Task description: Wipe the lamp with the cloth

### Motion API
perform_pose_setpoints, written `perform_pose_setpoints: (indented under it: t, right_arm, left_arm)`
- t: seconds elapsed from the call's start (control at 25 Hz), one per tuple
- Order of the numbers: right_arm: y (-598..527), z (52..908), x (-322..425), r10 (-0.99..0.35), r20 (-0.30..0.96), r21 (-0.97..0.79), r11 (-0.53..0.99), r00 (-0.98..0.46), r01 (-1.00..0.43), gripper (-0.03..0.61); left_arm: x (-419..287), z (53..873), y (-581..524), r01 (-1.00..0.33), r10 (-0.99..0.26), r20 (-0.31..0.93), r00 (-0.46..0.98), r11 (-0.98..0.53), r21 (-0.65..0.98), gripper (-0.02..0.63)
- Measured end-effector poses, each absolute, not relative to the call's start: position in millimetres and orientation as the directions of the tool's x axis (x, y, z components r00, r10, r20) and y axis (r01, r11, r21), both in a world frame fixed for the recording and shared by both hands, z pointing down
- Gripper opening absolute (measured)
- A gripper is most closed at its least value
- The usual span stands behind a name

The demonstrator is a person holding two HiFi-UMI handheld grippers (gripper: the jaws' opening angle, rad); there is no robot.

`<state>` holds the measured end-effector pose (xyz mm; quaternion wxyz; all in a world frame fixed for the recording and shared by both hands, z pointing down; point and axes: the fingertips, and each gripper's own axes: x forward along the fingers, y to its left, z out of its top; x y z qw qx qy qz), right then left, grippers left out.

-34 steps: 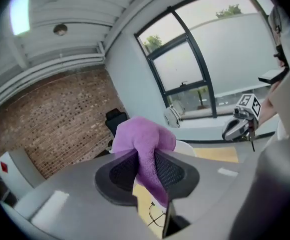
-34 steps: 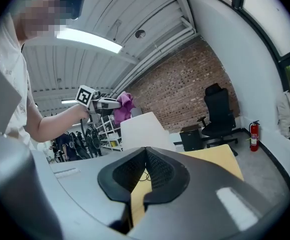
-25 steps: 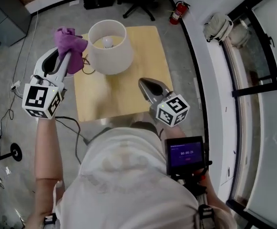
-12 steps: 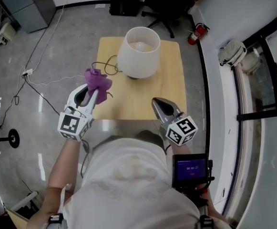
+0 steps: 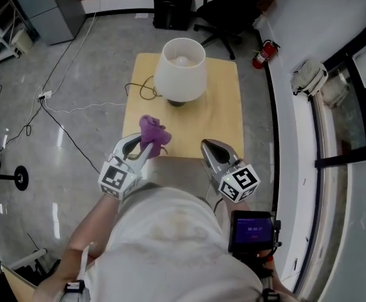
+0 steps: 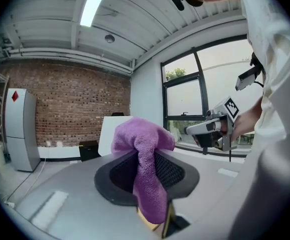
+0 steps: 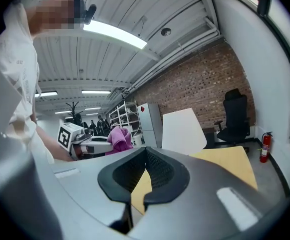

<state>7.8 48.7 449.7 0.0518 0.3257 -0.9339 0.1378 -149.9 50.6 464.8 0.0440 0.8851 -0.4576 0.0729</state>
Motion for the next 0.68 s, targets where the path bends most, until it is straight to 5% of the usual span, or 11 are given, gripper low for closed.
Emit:
perform_pose_setpoints:
  t: [0.68]
  right_arm:
    - [136,450,65,-0.650,0.133,-0.253,0.708,-0.748,-0.660,0.014]
  left_arm:
    - [-96,465,135,-0.793,-0.777,0.226,0.588,-0.608,-0.028,0.092]
